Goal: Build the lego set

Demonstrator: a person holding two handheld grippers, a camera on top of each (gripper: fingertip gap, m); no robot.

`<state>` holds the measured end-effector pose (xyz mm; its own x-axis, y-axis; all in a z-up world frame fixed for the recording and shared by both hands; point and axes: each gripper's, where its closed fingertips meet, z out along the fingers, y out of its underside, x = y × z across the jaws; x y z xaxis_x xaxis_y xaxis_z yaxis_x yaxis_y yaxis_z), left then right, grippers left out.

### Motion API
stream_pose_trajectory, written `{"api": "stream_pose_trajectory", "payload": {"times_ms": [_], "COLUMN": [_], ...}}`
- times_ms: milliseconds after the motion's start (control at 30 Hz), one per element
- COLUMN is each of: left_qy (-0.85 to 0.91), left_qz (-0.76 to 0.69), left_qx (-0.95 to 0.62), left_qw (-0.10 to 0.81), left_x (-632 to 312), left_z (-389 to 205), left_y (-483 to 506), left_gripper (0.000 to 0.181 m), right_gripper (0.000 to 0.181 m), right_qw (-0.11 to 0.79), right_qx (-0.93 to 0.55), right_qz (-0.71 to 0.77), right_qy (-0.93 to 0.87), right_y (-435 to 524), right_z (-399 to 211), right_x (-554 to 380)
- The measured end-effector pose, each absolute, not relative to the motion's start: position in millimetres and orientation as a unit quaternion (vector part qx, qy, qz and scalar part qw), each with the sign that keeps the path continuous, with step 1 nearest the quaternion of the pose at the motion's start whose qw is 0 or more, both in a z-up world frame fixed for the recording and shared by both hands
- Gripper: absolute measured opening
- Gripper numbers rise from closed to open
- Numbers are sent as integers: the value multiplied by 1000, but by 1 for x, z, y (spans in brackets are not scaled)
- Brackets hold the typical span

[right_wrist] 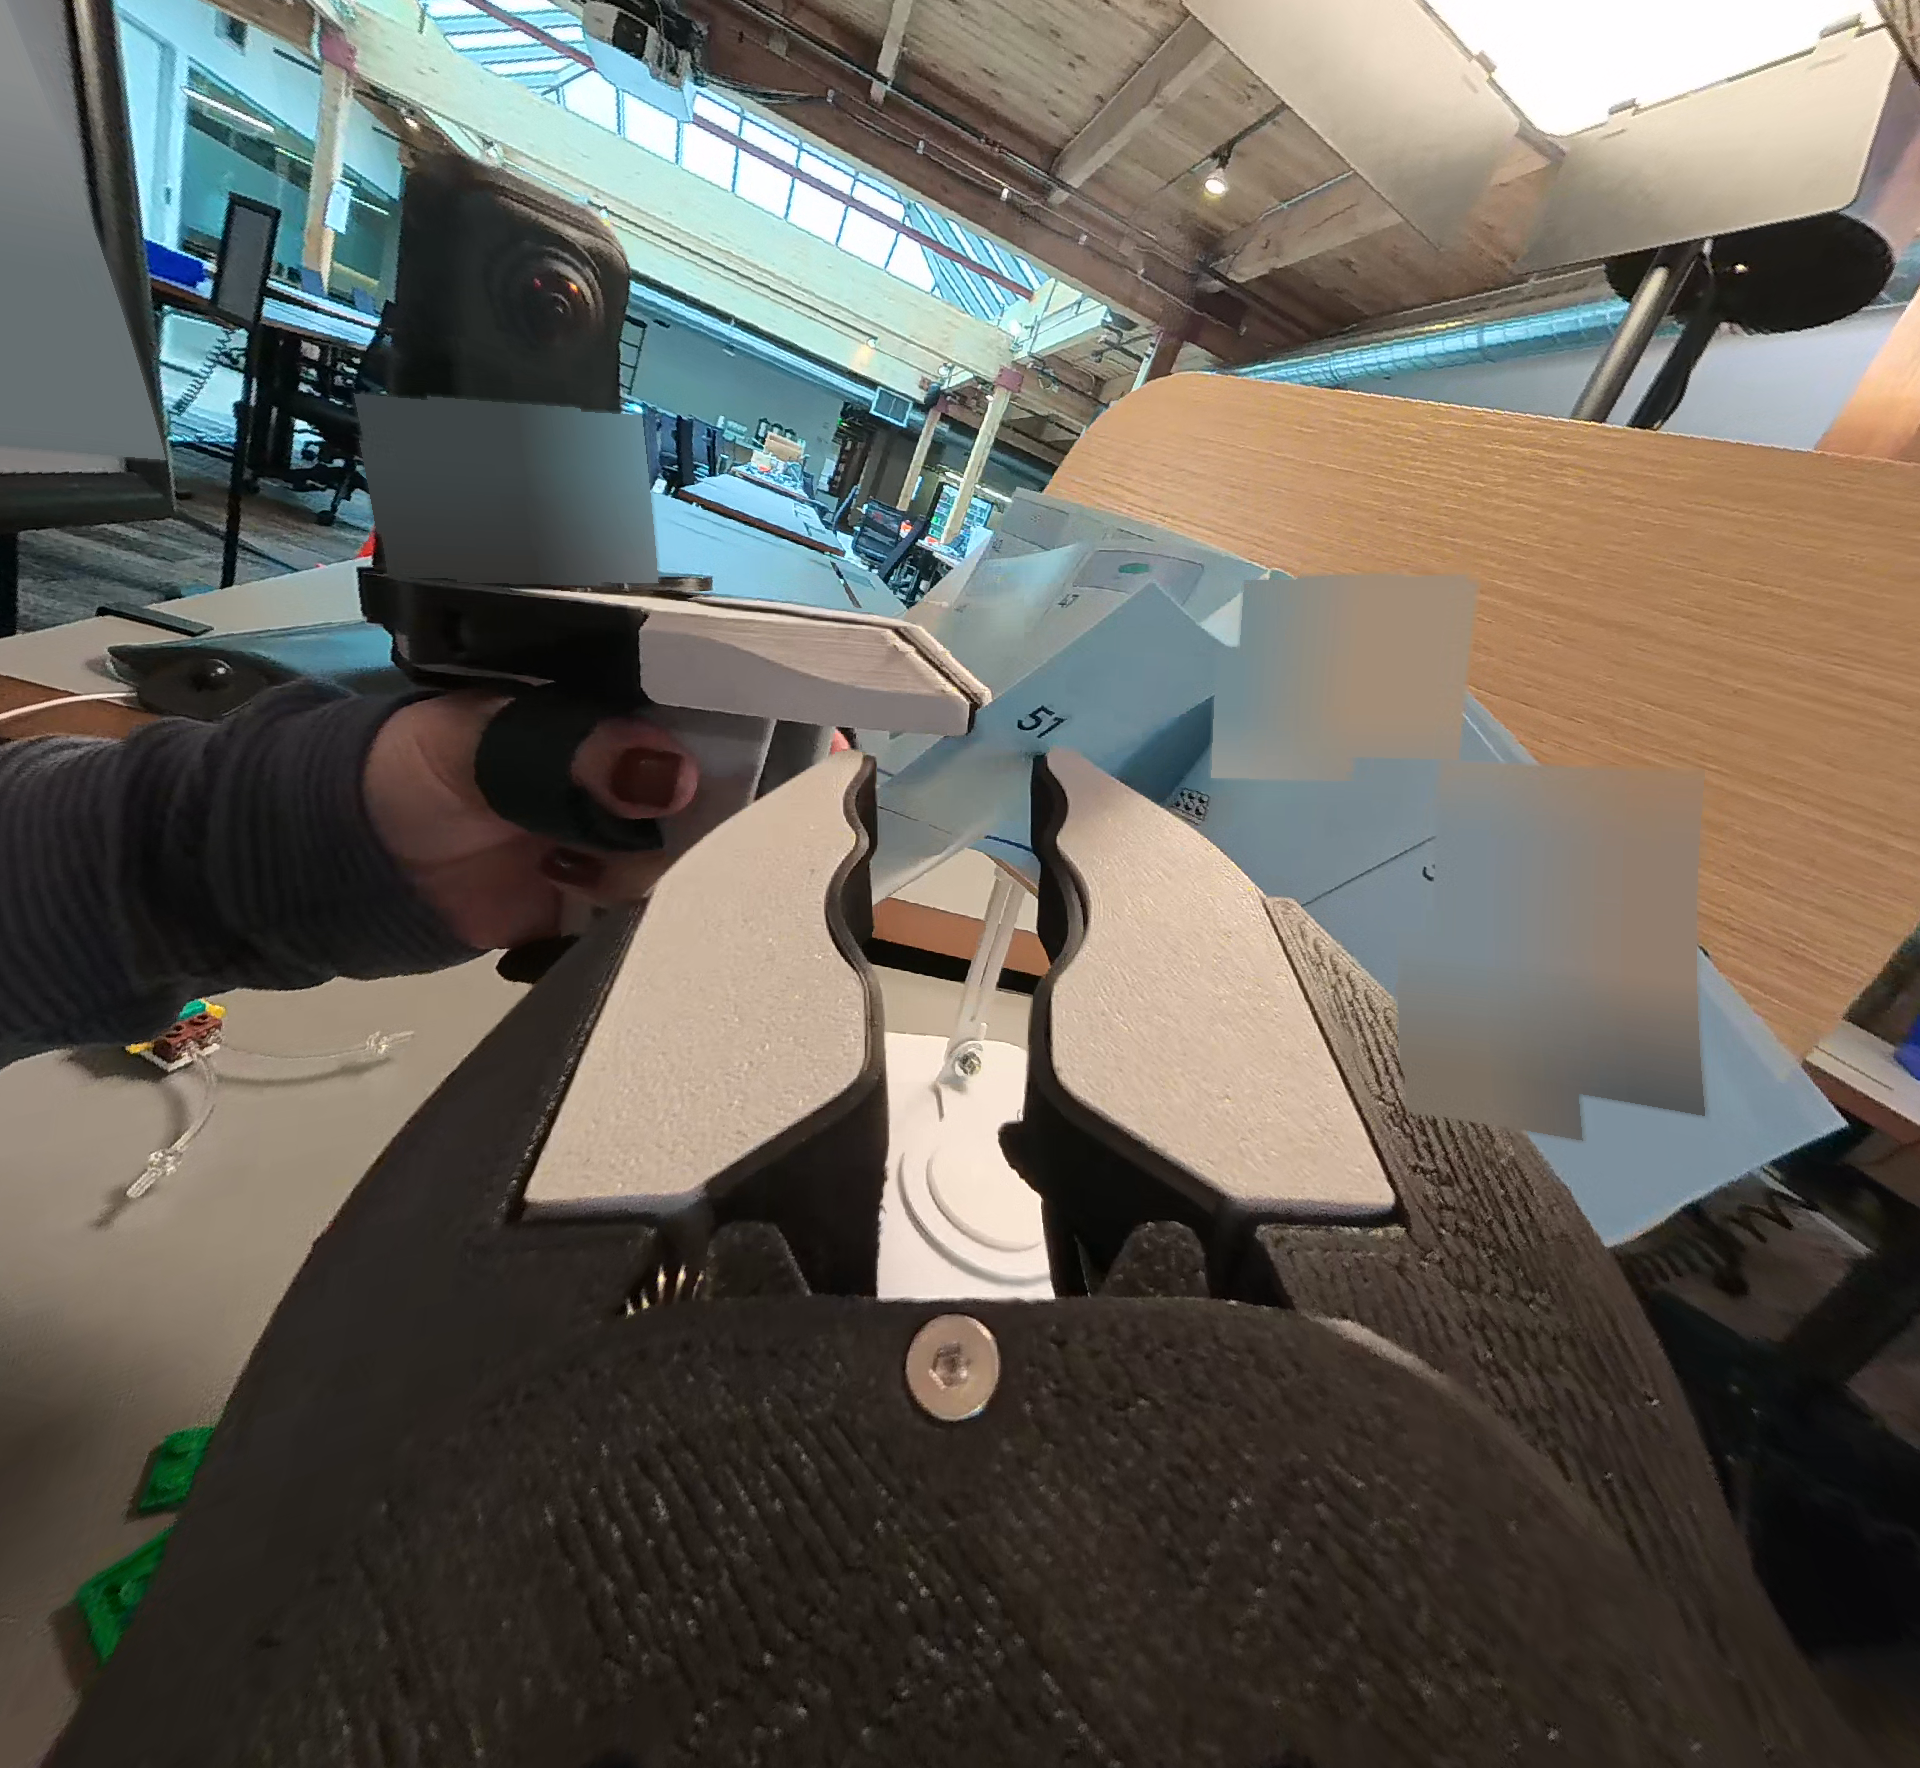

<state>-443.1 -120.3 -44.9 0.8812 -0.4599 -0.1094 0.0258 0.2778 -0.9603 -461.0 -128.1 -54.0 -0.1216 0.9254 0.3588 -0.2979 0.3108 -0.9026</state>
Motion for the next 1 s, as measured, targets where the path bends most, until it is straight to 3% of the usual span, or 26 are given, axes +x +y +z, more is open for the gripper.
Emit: {"api": "stream_pose_trajectory", "payload": {"times_ms": [33,367,700,867,1000], "left_qy": [185,152,144,252,405], "left_qz": [-156,-138,-121,96,379], "left_qx": [-581,-571,-594,-647,-609], "left_qw": [777,795,782,713,567], "left_x": [-444,-456,-467,-473,-481], "left_z": [-45,-43,-46,-72,-105], "left_y": [-120,-117,-117,-112,-106], "left_gripper": [0,4,3,14,23], "right_gripper": [26,25,3,0,0], "right_qw": [597,593,589,561,510], "right_qx": [-293,-350,-417,-457,-476], "right_qz": [510,505,487,532,600], "right_qy": [-546,-520,-493,-440,-391], "right_y": [-127,-113,-88,-75,-73], "right_z": [-54,-56,-65,-61,-55], "right_x": [-462,-470,-473,-469,-467]}}
